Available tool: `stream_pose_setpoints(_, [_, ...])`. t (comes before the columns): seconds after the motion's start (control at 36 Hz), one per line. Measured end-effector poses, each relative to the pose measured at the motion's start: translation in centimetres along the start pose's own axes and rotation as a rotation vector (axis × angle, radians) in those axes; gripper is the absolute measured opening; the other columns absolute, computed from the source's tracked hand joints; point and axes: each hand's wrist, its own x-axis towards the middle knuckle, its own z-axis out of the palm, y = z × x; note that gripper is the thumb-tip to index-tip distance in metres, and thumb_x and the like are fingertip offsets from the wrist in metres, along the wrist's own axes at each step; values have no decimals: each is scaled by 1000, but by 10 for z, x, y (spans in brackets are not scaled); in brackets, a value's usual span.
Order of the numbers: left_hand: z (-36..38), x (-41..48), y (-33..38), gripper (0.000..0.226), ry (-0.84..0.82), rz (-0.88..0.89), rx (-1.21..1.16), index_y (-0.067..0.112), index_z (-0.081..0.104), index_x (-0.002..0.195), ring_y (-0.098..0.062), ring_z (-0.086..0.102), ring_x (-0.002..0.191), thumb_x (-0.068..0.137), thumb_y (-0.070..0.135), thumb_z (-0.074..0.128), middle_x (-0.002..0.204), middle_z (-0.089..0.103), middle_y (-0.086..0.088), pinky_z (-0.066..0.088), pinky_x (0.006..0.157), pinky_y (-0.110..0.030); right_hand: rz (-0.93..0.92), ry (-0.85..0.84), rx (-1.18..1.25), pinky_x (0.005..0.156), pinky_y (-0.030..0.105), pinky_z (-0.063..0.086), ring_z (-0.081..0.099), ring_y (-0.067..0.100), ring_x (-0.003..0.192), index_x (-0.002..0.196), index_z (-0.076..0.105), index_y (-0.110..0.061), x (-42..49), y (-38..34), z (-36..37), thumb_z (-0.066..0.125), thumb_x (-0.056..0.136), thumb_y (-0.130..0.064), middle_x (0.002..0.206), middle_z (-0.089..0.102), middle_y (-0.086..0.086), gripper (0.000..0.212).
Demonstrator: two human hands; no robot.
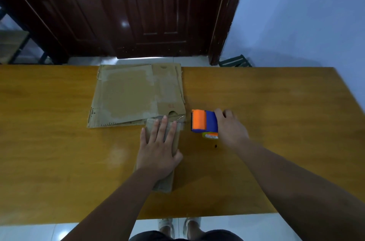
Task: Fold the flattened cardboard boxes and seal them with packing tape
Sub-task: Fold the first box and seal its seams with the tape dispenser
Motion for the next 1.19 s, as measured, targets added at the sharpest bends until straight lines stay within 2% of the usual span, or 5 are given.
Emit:
stream_pose_setpoints(0.31, [-5,1,2,84,-26,-11,24,31,-22,147,-21,-19,145,79,62,17,158,-21,-1,-14,111,-50,93,-59,-100,69,35,41,44,30,109,133,26,-23,-1,-19,0,54,90,-9,119,41,13,53])
stream_pose_setpoints(0.47, [-4,2,0,83,-35,-6,4,33,-30,142,-20,-23,144,80,62,17,155,-28,2,-14,112,-50,81,-117,297,70,34,41,52,32,95,128,35,-20,-6,6,-11,57,84,-3,104,41,6,52])
stream_pose_setpoints(0.61, [-3,2,0,82,-43,-2,-4,33,-31,142,-21,-23,144,79,61,14,153,-31,3,-13,112,-51,23,-1,479,52,26,31,49,17,70,107,39,-22,-13,30,-25,63,77,-1,87,46,-5,43])
stream_pose_setpoints(0.83, [-4,3,2,84,-56,0,13,33,-28,144,-21,-22,144,79,62,17,155,-28,1,-12,112,-52,-37,30,-46,60,35,41,45,27,105,126,31,-22,-15,9,-24,51,89,-14,112,42,8,43])
stream_pose_setpoints(1.19, [-3,4,2,84,-37,-1,34,32,-19,148,-22,-18,145,79,61,17,158,-21,-2,-9,113,-53,36,-91,-348,72,34,36,45,28,99,132,23,-26,-14,-20,-17,55,89,-24,111,46,13,54])
